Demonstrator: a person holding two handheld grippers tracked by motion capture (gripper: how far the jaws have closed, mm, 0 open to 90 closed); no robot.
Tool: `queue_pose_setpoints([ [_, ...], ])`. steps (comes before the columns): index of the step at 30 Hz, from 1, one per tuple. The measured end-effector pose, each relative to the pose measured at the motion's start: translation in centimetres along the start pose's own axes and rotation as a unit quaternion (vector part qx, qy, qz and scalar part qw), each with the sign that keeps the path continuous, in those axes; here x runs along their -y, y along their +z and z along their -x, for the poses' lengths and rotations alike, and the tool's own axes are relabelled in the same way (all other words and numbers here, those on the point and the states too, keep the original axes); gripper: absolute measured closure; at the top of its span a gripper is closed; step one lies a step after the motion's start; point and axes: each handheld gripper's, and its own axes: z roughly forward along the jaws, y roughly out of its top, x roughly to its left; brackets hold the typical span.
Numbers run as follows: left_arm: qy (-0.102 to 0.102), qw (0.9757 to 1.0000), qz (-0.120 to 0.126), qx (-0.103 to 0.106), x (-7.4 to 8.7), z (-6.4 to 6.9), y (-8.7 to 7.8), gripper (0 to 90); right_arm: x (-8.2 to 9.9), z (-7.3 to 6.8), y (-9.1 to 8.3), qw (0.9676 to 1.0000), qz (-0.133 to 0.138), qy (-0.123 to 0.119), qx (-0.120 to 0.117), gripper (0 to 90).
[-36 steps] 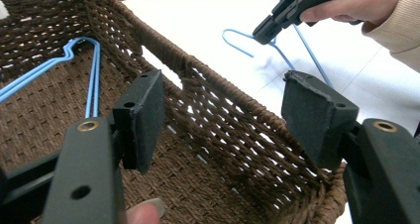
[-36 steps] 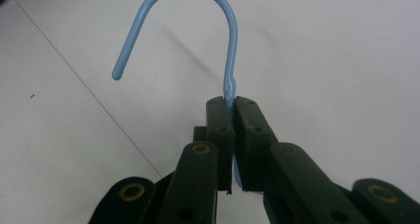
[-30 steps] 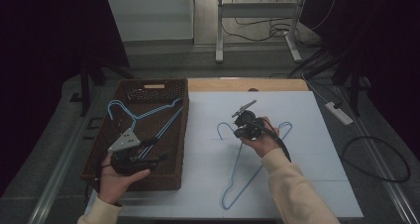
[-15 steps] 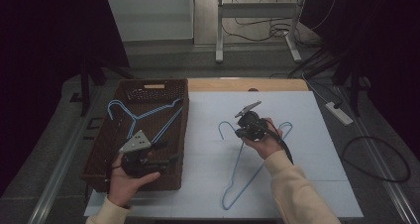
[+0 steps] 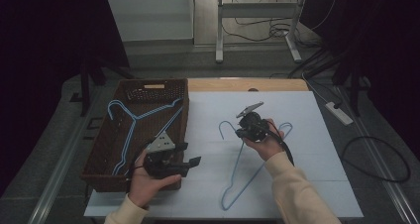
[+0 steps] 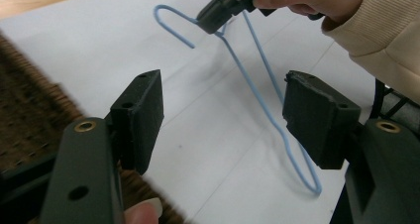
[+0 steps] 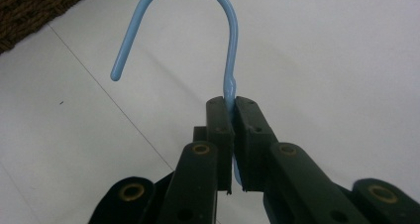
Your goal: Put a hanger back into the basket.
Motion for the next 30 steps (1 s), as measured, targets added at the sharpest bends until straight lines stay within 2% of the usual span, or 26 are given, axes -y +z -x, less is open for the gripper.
queue_pose_setpoints([
  [8,0.004,0.9999,-0.016,0.003,-0.9,1.6,2.1,32.8,0.0,0.0,-0.2,1.0,0.006,0.006,-0.001,86.1],
  [11,0.011,0.9994,-0.031,0.007,-1.0,2.4,3.3,32.4,0.0,0.0,-0.3,0.9999,0.007,0.007,-0.001,86.1],
  [16,0.009,0.9989,-0.045,0.011,-1.1,2.7,4.4,31.9,0.1,0.0,-0.4,0.9999,0.01,0.009,-0.001,86.1],
  [21,0.007,0.9978,-0.064,0.013,-1.3,3.4,6.6,31.8,0.1,-0.1,-0.5,0.9998,0.014,0.011,0.001,86.1],
  [24,0.007,0.9976,-0.068,0.015,-1.4,3.7,7.3,31.8,0.1,-0.1,-0.5,0.9999,0.013,0.01,0.002,86.1],
  [30,0.007,0.9956,-0.091,0.022,-1.2,4.4,9.8,31.4,0.2,-0.2,-0.7,0.9998,0.018,0.011,0.002,86.1],
])
